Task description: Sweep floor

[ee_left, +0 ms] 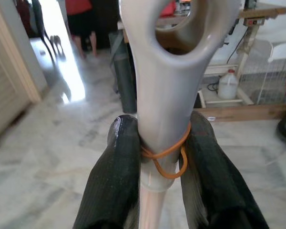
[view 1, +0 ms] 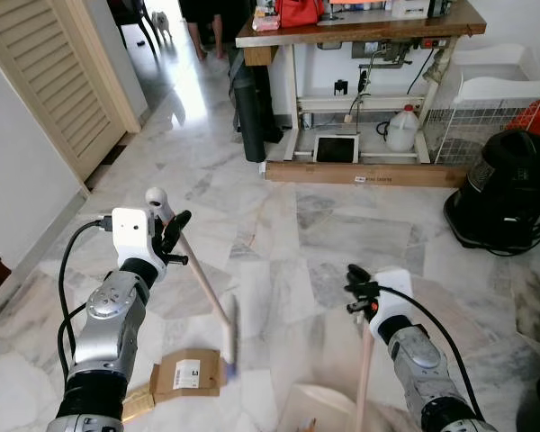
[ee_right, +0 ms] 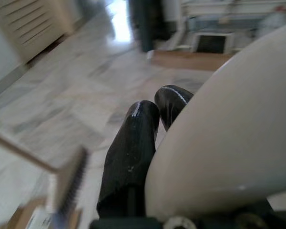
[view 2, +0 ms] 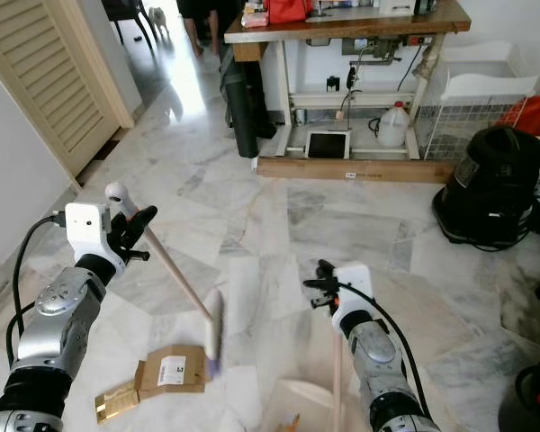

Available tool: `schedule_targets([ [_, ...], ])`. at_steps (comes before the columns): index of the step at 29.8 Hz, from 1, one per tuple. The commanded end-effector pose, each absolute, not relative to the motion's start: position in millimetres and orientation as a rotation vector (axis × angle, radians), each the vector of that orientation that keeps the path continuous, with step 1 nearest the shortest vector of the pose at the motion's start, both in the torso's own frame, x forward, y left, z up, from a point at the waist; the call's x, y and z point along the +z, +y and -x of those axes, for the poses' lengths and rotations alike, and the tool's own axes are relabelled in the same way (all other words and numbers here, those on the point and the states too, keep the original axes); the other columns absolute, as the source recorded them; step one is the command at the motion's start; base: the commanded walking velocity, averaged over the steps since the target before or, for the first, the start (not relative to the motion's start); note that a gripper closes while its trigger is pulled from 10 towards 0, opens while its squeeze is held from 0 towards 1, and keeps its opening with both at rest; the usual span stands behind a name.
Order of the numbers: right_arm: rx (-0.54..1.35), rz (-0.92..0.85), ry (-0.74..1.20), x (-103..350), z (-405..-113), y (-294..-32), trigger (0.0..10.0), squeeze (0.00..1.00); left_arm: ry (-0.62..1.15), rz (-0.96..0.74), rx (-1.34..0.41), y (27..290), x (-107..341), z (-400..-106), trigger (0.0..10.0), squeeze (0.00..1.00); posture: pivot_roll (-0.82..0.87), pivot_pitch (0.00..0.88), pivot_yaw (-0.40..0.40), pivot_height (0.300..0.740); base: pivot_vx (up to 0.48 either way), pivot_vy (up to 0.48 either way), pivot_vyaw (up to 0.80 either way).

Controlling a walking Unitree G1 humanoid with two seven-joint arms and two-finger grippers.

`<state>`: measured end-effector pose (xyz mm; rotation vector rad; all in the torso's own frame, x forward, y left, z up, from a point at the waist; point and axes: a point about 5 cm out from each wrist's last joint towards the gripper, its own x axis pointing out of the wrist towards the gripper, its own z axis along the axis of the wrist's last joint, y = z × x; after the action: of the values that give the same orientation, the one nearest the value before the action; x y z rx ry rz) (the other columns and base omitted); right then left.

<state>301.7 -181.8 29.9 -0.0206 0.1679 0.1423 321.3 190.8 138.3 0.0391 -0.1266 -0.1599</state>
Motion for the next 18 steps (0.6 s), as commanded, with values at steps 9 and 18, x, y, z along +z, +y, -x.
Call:
schedule_targets([
  [9,-0.006,-0.036,-0.082,67,-311,-188,10.0,0.0,-0.142,-0.132,-0.161,186,122,-311,10.0,0.0,0.07,0.0,0.072,0.74,0.0,0.0,0.0],
  [18,-0.078,-0.212,-0.108,74,-318,-196,10.0,0.0,-0.168,-0.133,-0.162,179,120,-311,10.0,0.0,0.07,0.0,0.076,0.74,0.0,0.0,0.0],
])
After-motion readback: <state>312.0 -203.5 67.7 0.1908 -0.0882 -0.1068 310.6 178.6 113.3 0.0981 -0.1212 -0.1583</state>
